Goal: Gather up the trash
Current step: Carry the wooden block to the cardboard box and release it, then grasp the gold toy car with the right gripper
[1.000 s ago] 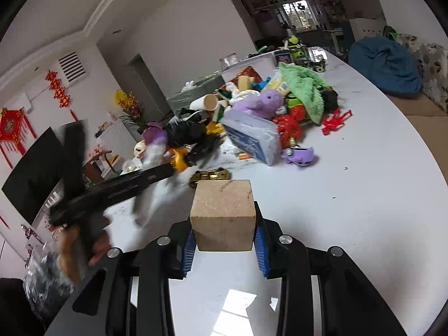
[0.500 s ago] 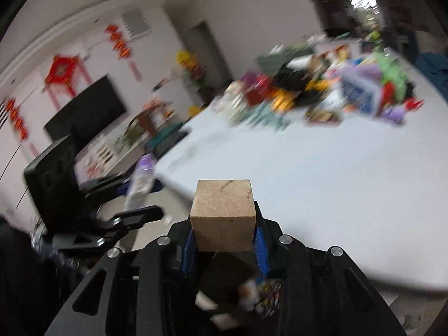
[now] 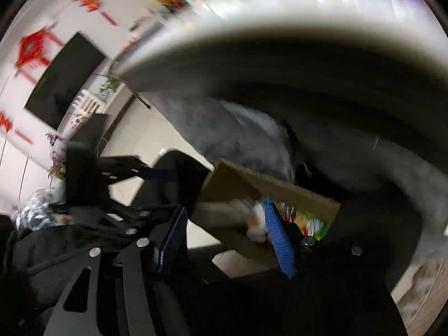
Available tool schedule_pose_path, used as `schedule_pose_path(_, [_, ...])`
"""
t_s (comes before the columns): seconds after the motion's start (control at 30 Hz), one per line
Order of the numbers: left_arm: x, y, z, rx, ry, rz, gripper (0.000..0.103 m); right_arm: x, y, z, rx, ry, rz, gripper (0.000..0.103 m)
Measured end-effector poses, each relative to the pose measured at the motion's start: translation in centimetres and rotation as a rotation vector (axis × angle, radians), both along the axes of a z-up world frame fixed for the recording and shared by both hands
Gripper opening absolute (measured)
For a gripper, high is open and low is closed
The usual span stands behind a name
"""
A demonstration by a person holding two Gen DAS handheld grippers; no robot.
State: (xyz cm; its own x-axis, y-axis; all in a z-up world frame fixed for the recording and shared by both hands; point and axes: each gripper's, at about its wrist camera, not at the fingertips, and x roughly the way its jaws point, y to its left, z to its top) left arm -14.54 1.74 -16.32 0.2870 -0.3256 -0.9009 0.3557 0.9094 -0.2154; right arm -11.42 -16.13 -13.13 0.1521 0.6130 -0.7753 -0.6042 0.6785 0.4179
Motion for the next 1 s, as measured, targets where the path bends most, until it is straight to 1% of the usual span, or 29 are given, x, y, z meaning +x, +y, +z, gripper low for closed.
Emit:
schedule_pose_path(0.03, [0.0,0.3,0.4,0.001,-0.027,0.004,0.074,0.0,-0.3,2.4,0.024,-0.068,0.008,0.059])
schedule_pose_path(0.1, [0.3,0.5,1.7,0.0,-0.071,0.006,0.074,0.9,-0.8,5.9,0.038,-0.172,-0.008,0.063])
schedule_pose_path(0.17, [0.4,0.6,3.0,-0.02,-0.11,0.0,0.074,3.1,-1.1,8.5,0.026,-0.274,-0.046,0.067])
schedule_pose_path(0.2, [0.6,0.5,3.6,-0.025,-0.129,-0.002,0.074,4.8,-1.0,9.2,-0.004,-0.325,-0.082,0.068])
schedule_pose_path(0.23, [0.7,0.5,4.1,-0.029,-0.145,-0.005,0.074,7.2,-0.9,9.7,-0.053,-0.373,-0.124,0.071])
schedule_pose_path(0.27, [0.8,0.4,4.6,-0.033,-0.164,-0.01,0.074,9.1,-0.7,9.9,-0.086,-0.394,-0.133,0.073])
schedule_pose_path(0.3, [0.9,0.4,4.9,-0.034,-0.181,-0.012,0.074,11.8,-0.2,9.8,-0.144,-0.429,-0.125,0.073])
schedule_pose_path(0.37, [1.0,0.2,6.0,-0.033,-0.209,-0.013,0.075,15.3,1.2,9.5,-0.245,-0.484,-0.074,0.073])
schedule_pose_path(0.43, [1.1,0.2,6.8,-0.031,-0.225,0.0,0.08,18.7,2.2,8.9,-0.326,-0.518,0.02,0.073])
schedule_pose_path(0.5, [1.1,0.5,7.7,-0.047,-0.235,0.021,0.08,21.7,2.4,8.3,-0.365,-0.515,0.074,0.072])
schedule_pose_path(0.53, [1.0,0.7,8.1,-0.053,-0.238,0.035,0.08,23.6,2.4,8.1,-0.363,-0.493,0.104,0.071])
schedule_pose_path(0.63, [1.4,1.1,9.3,-0.084,-0.251,0.064,0.08,26.5,2.2,7.3,-0.328,-0.419,0.184,0.07])
schedule_pose_path(0.67, [1.7,1.1,9.9,-0.088,-0.263,0.075,0.08,26.9,2.5,7.0,-0.32,-0.401,0.211,0.066])
schedule_pose_path(0.7, [1.9,1.2,10.6,-0.098,-0.271,0.08,0.08,27.7,2.8,6.4,-0.318,-0.372,0.24,0.064])
schedule_pose_path(0.73, [2.2,1.1,11.2,-0.111,-0.28,0.084,0.08,27.9,2.9,6.3,-0.291,-0.342,0.242,0.064])
schedule_pose_path(0.77, [2.6,1.0,12.1,-0.127,-0.296,0.093,0.08,28.3,2.6,6.2,-0.262,-0.306,0.23,0.062])
schedule_pose_path(0.8, [3.1,1.0,12.9,-0.145,-0.31,0.102,0.08,28.4,2.4,6.2,-0.26,-0.305,0.216,0.059])
schedule_pose_path(0.83, [3.5,1.0,13.5,-0.163,-0.322,0.11,0.081,28.1,2.0,6.2,-0.27,-0.3,0.191,0.058])
schedule_pose_path(0.87, [4.2,0.9,14.9,-0.183,-0.343,0.127,0.082,27.9,1.7,6.2,-0.271,-0.292,0.16,0.054])
schedule_pose_path(0.9, [4.8,0.8,15.7,-0.196,-0.363,0.143,0.087,27.2,1.0,6.3,-0.26,-0.286,0.119,0.038])
schedule_pose_path(0.97, [7.2,0.4,17.4,-0.22,-0.4,0.189,0.089,25.6,0.1,6.5,-0.251,-0.274,0.064,0.03])
schedule_pose_path(1.0, [8.5,0.1,17.9,-0.219,-0.403,0.212,0.089,24.4,-0.7,6.5,-0.249,-0.271,0.008,0.03])
